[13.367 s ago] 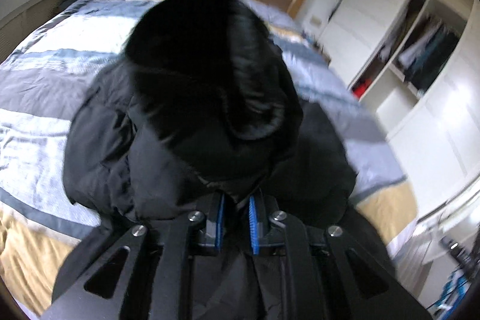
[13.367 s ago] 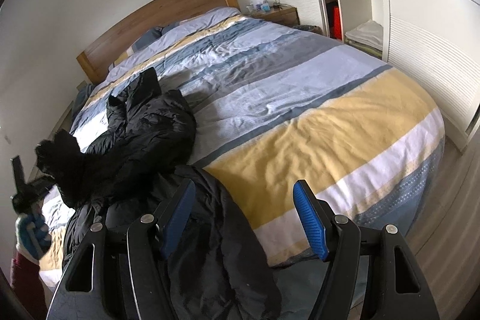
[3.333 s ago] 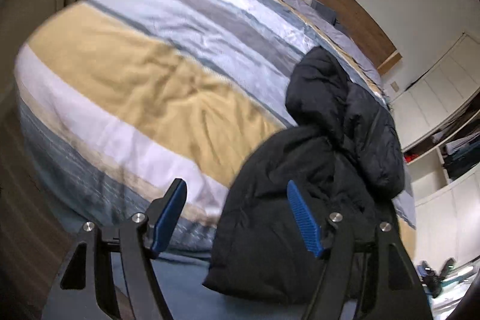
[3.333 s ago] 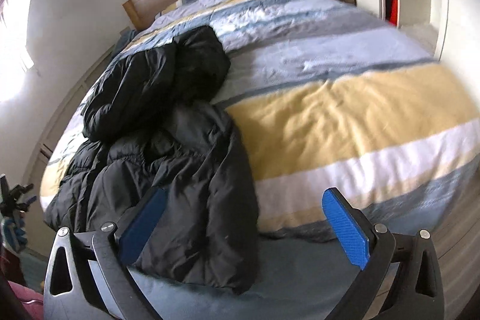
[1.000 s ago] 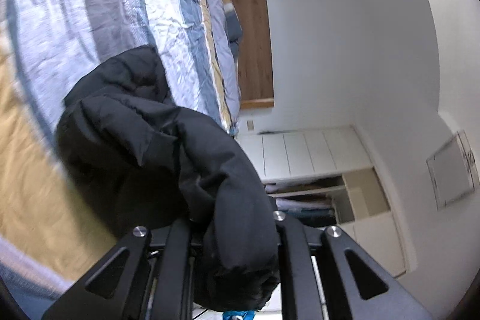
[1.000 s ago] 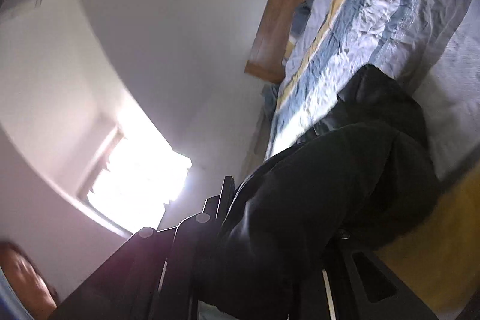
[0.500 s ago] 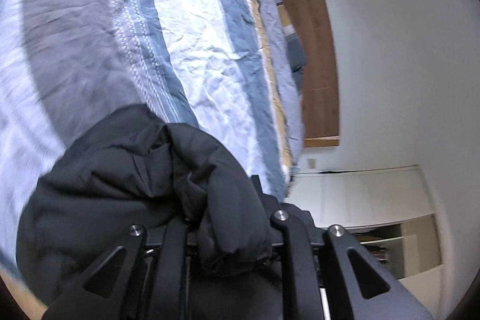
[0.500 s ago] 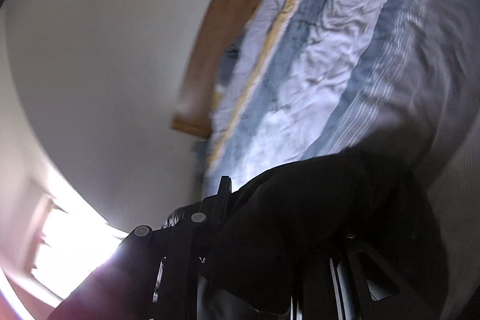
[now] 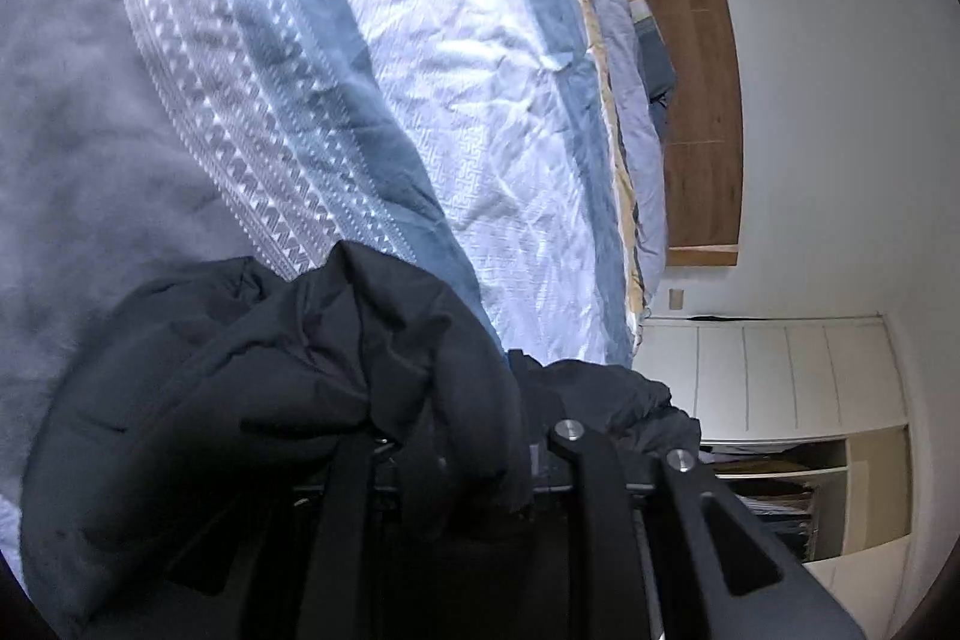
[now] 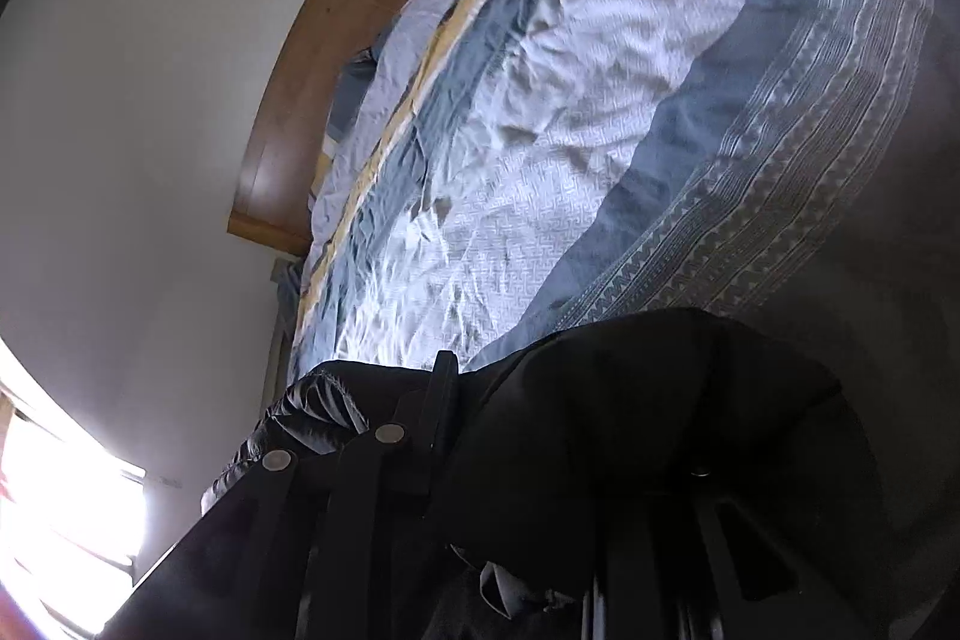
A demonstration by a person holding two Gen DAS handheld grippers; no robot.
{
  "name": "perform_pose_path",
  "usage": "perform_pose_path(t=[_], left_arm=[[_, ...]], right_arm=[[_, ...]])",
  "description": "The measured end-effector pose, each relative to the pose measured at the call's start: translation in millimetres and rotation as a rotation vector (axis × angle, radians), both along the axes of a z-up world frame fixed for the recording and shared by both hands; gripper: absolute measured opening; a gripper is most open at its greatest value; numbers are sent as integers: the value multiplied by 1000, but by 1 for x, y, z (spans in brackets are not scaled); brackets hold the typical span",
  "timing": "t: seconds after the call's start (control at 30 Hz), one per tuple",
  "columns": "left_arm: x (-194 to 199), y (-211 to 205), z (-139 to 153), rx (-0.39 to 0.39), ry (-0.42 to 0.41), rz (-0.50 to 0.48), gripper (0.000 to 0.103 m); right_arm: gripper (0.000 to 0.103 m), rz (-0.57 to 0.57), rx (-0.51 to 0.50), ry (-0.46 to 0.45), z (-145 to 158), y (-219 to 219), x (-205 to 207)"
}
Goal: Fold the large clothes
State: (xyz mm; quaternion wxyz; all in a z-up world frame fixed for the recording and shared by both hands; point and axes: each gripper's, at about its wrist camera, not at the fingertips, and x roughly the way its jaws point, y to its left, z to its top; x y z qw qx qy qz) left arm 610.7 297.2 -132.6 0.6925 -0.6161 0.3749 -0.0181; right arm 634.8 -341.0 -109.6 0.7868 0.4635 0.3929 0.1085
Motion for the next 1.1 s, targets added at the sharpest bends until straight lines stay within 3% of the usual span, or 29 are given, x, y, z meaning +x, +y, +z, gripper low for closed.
perform_pose_path(t=[0.1,0.2,0.27,0.33,0.37,0.5,0.67,0.73,0.87,1.0,1.1], left_arm=[[-8,5,-5,-70,-25,3,24],[-17,15,4,-146,-98,15,37],[-24,24,16,-186,-155,38,45],[-32,31,30,-192,-182,46,49],[-36,35,39,-178,-191,44,50],[-56,48,82,-49,-201,41,50],[-79,34,136,229,-127,-32,50],[-79,9,152,336,-110,-102,50],[-71,-53,164,457,-111,-247,50],[-48,-129,167,577,-145,-397,50],[-32,-167,166,659,-168,-453,50]], right_arm=[[23,2,54,0,-8,-4,1],[36,-4,122,-20,-6,-10,-3],[54,-12,167,-36,0,-16,-7],[97,-11,181,-54,12,-19,-9],[100,-20,164,-60,20,-21,-11],[100,-38,143,-82,45,-33,-23],[99,6,27,-103,85,-30,-49],[97,59,-42,-103,101,-12,-58],[96,177,-186,-110,119,37,-70],[95,296,-352,-128,123,98,-75],[95,359,-421,-142,114,135,-66]])
